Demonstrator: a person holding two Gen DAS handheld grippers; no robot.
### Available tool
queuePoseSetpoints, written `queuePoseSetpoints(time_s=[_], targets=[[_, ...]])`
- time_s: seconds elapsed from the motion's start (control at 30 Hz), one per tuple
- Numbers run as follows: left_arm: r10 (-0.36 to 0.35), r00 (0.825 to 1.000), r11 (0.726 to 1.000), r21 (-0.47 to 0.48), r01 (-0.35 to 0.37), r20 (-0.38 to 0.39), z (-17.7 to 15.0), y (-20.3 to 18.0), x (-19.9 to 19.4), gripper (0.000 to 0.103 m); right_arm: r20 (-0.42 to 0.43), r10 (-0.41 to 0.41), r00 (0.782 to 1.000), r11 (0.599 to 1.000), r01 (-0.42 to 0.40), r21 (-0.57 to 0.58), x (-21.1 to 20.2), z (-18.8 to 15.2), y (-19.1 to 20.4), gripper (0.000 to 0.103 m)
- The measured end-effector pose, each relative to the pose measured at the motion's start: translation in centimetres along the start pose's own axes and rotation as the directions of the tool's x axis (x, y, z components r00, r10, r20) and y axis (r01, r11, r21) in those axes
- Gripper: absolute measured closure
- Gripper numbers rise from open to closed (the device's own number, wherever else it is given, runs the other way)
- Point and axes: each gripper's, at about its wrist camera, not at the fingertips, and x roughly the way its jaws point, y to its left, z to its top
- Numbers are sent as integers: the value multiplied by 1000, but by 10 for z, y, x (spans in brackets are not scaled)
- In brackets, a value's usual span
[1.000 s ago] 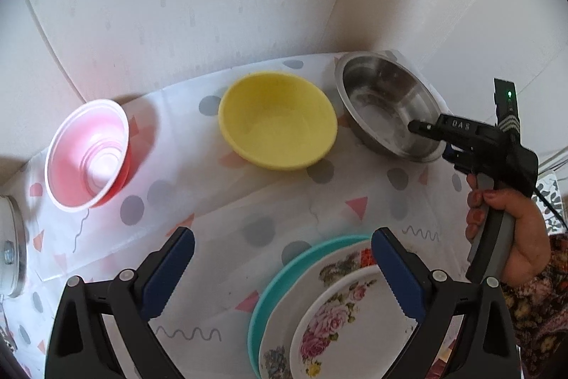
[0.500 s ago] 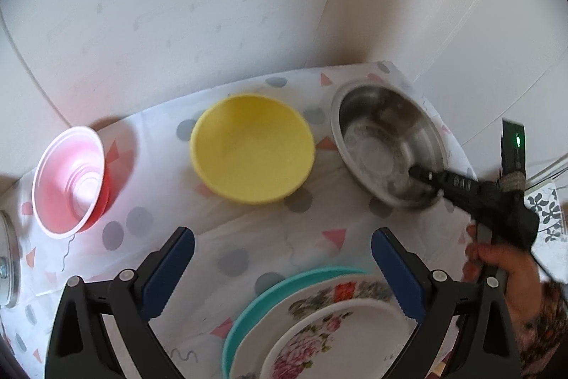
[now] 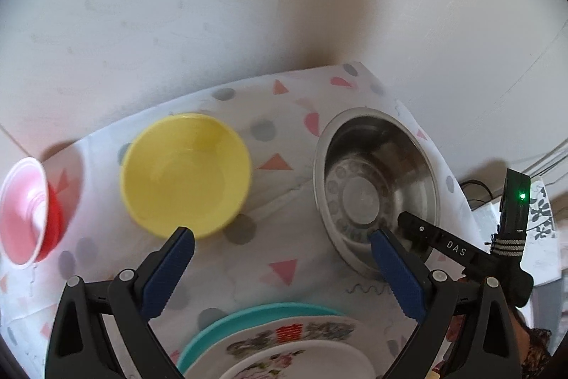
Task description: Organize plates and bowls
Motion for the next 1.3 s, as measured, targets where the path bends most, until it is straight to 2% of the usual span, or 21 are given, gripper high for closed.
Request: queuePoseSetpoints(time_s=[0.2,0.37,0.63,0.83,1.0,1.07,1.17,1.3], targets=[[-14,999,1000,19,14,-38,7,-15,22,2,13,6,1000,1000,-6,18,5,2,-6,84],[-8,999,999,45,10,-41,16,-24,34,2,22,0,1000,1000,0,-2,5,1,-4,84],[-37,998,996,76,42,-57,27,-36,48,6,36,9,999,1000,-9,-11,1,-4,-5,84],[-31,995,992,116,42,-92,25,-44,61,20,42,20,999,1000,-20,-9,-4,-9,-8,85],[-54,991,994,85,64,-120,22,-43,70,28,38,33,999,999,-33,-4,-5,-7,-12,86],[-54,991,992,105,67,-125,21,-47,73,40,37,39,999,999,-39,-1,-6,-7,-13,86],[-48,989,987,144,69,-143,20,-54,79,47,38,41,998,999,-41,0,-5,-7,-13,86],[-34,988,987,149,56,-148,19,-55,85,53,38,41,998,999,-41,0,-6,-7,-12,86]])
